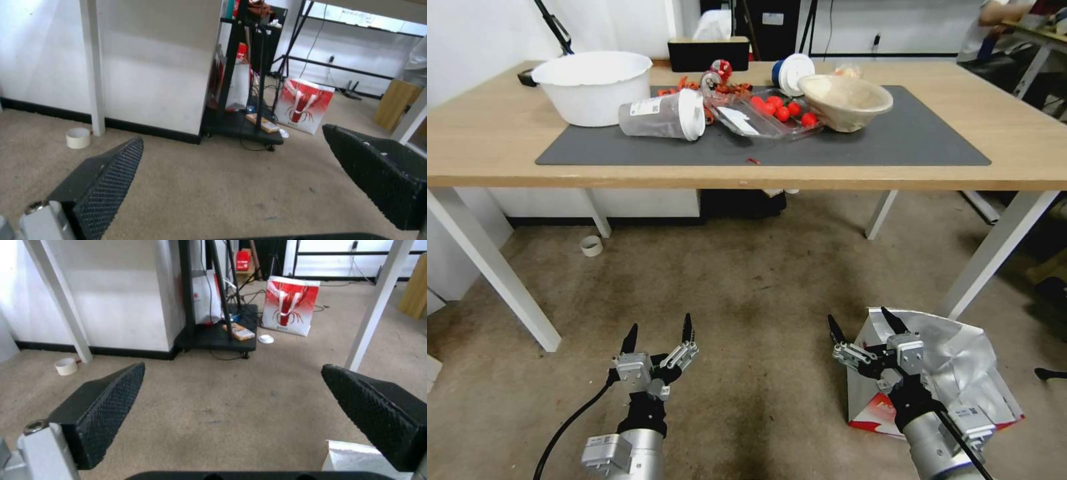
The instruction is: Pick up the food delivery bag from the floor and place it on the table.
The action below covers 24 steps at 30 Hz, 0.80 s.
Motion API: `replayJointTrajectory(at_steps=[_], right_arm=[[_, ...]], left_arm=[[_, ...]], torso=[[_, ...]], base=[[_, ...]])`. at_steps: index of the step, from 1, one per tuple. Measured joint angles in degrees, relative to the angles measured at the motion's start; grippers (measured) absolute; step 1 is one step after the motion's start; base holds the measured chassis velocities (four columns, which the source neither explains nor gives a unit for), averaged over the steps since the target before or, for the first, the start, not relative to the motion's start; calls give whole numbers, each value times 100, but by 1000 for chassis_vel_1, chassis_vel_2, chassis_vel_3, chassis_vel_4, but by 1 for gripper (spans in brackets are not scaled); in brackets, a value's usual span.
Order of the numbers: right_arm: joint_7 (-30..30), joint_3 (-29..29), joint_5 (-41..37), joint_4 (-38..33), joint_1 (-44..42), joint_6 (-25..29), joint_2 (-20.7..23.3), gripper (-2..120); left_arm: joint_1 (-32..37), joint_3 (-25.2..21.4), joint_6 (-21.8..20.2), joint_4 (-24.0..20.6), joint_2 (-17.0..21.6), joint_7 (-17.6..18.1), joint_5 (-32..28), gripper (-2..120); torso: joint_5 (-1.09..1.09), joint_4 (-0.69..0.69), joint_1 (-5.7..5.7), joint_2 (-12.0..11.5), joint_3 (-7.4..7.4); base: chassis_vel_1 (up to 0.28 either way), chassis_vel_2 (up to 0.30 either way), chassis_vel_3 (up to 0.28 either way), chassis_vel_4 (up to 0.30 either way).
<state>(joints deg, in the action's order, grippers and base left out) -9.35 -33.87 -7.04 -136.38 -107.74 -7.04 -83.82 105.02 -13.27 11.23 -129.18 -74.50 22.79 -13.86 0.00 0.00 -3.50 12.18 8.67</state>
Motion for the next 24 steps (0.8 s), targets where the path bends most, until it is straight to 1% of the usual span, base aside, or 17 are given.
replayJointTrajectory(at_steps=[3,5,7,9,11,17,19,21,23,24], right_arm=[[-19,0,17,2,-7,13,-12,100],[-26,0,19,2,-7,14,-16,100],[-52,0,21,2,-2,14,-35,100],[-58,1,23,3,-2,14,-40,100],[-73,1,30,13,-1,24,-48,100],[-79,-5,39,17,1,37,-54,100],[-86,-9,39,18,1,38,-54,100],[-87,-9,39,18,2,38,-54,100],[-92,-12,39,21,6,42,-54,100],[-92,-12,39,21,6,42,-54,100]], left_arm=[[1,0,0,0,6,-4,-23,100],[-1,0,0,0,10,-5,-37,100],[-22,-24,-7,0,23,-8,-71,100],[-25,-30,-10,-1,26,-7,-76,100],[-27,-44,-5,-1,39,-8,-76,100],[-27,-49,0,0,46,-8,-66,100],[-32,-48,0,0,47,-8,-64,100],[-32,-47,0,0,47,-9,-64,100],[-32,-42,0,3,47,-11,-64,100],[-32,-42,0,3,47,-11,-64,100]], torso=[[0,0,20,-86,-64],[0,0,23,-102,-76],[0,0,37,-176,-138],[0,0,41,-198,-156],[-1,0,54,-269,-213],[0,0,77,-373,-293],[0,0,100,-441,-339],[0,0,102,-457,-354],[0,0,106,-527,-419],[0,0,106,-527,-419]], base=[[0,0,0,0],[0,0,0,0],[0,0,0,0],[0,0,0,0],[0,0,0,0],[0,0,0,0],[0,0,0,0],[0,0,0,0],[0,0,0,0],[0,0,0,0]])
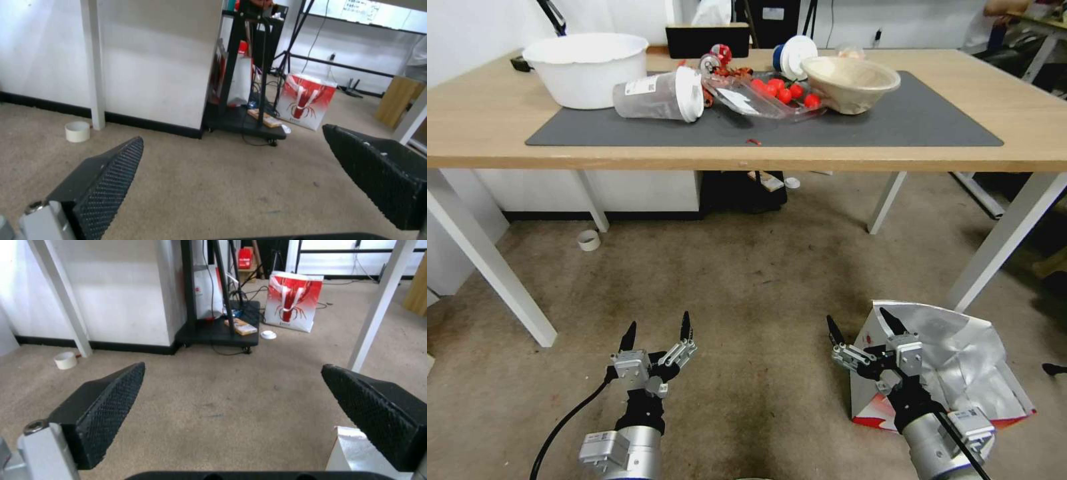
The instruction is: Pick up the food delivery bag from the floor and place it on the table.
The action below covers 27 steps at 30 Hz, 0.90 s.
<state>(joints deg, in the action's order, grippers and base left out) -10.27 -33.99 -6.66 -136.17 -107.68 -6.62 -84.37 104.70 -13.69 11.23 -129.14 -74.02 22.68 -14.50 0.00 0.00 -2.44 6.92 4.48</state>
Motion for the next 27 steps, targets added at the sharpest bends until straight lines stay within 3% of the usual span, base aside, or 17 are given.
replayJointTrajectory(at_steps=[21,27], right_arm=[[-20,-27,-7,-4,-39,1,13,100],[-27,-16,8,-5,-49,1,2,100]], left_arm=[[12,52,2,33,-9,-5,53,100],[8,59,3,34,-7,0,58,100]], torso=[[0,0,32,-474,-443],[-1,0,56,-562,-448]], base=[[0,0,0,0],[0,0,0,0]])
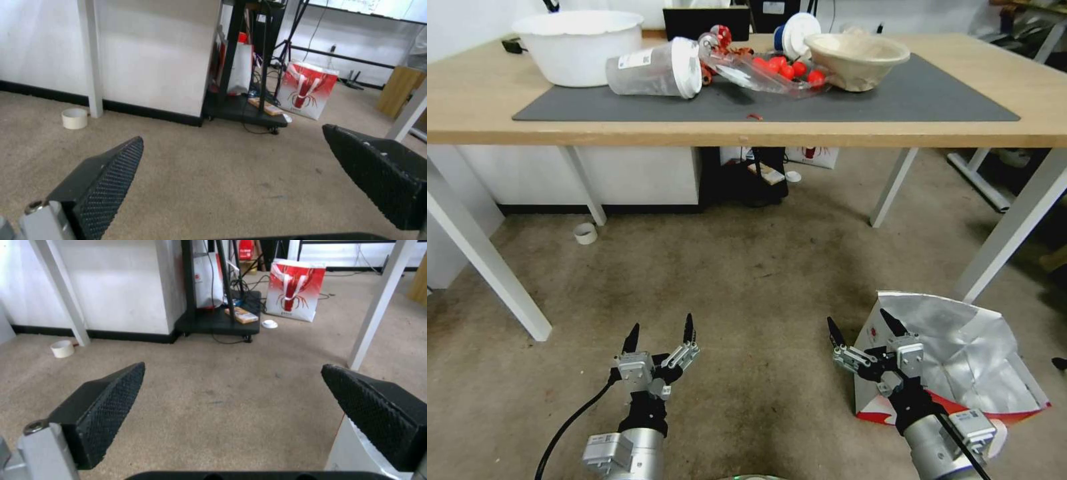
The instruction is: Pick up the food delivery bag from the floor and place it on the table.
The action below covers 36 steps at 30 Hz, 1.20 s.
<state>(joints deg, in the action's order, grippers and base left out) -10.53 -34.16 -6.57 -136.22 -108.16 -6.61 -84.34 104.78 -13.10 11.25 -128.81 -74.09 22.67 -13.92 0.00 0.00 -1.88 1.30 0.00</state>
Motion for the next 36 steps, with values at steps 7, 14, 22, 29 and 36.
replayJointTrajectory(at_steps=[7,14,22,29,36], right_arm=[[-3,18,13,20,11,0,-2,100],[-8,16,13,29,14,0,6,100],[-14,15,14,45,15,0,-2,100],[-14,15,16,46,15,0,5,100],[-13,8,2,67,34,0,26,100]], left_arm=[[3,-7,2,-2,5,17,-5,100],[2,-7,4,-2,-1,20,-7,100],[2,0,9,12,-8,20,-3,100],[-4,2,9,29,-23,21,-3,100],[-37,-76,143,141,-63,-21,113,100]], torso=[[0,0,3,0,0],[0,0,4,18,0],[0,0,1,33,0],[0,0,-2,42,0],[1,0,-3,49,0]], base=[[0,0,0,0],[0,0,0,0],[0,0,0,0],[0,0,0,0],[0,0,0,0]])
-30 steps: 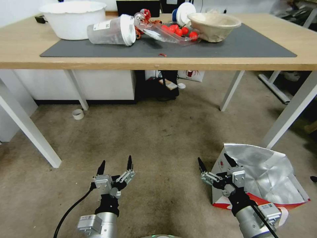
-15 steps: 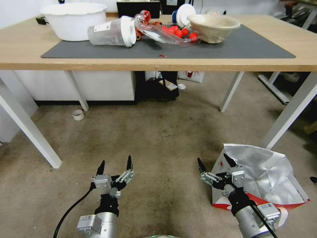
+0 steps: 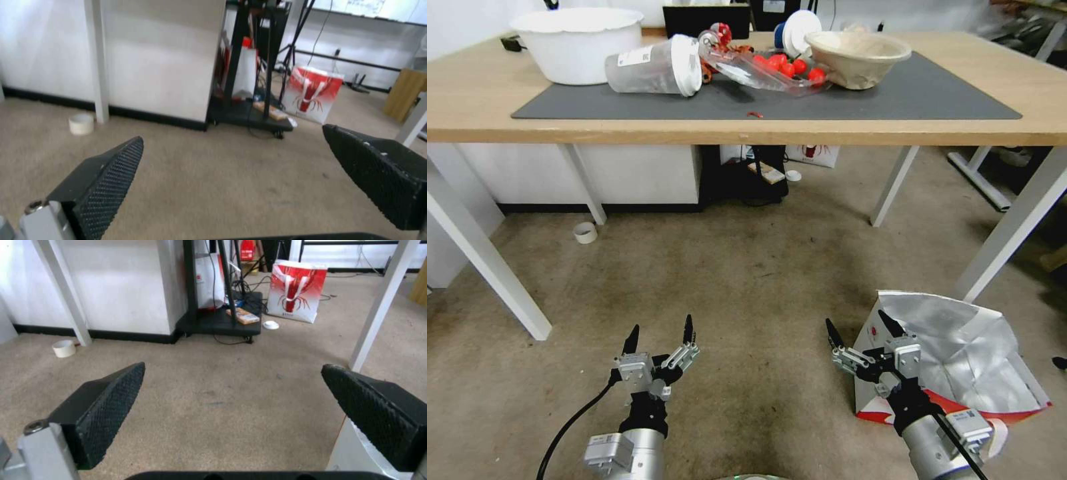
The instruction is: Pick up the food delivery bag from the floor and place it on the table.
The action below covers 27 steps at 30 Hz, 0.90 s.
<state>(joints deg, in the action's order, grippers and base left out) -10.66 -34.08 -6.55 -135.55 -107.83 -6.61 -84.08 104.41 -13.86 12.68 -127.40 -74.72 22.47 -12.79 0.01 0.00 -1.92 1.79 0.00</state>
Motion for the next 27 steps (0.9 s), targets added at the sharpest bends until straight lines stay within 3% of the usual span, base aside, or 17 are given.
replayJointTrajectory(at_steps=[6,17,20,23,24,27], right_arm=[[13,6,-9,-5,-5,0,19,100],[233,-295,-303,-223,112,0,302,100],[412,-775,-585,-195,311,-56,623,100],[606,-1722,-932,167,521,-409,1413,100],[606,-1722,-932,167,521,-409,1413,100],[265,-2352,-1623,839,637,-582,2243,100]], left_arm=[[9,-70,17,-89,-16,-113,117,100],[103,-45,-411,-206,23,-16,491,100],[126,-8,-478,-263,32,-5,532,100],[242,60,-855,-495,94,27,607,100],[242,60,-855,-495,94,27,607,100],[286,110,-974,-565,124,18,640,100]], torso=[[-2,0,0,3,0],[-2,-1,0,8,0],[-2,0,-1,9,0],[-4,0,-1,10,0],[-4,0,-1,10,0],[-4,0,-1,11,0]], base=[[0,0,0,0],[0,0,0,0],[0,0,0,0],[0,0,0,0],[0,0,0,0],[0,0,0,0]])
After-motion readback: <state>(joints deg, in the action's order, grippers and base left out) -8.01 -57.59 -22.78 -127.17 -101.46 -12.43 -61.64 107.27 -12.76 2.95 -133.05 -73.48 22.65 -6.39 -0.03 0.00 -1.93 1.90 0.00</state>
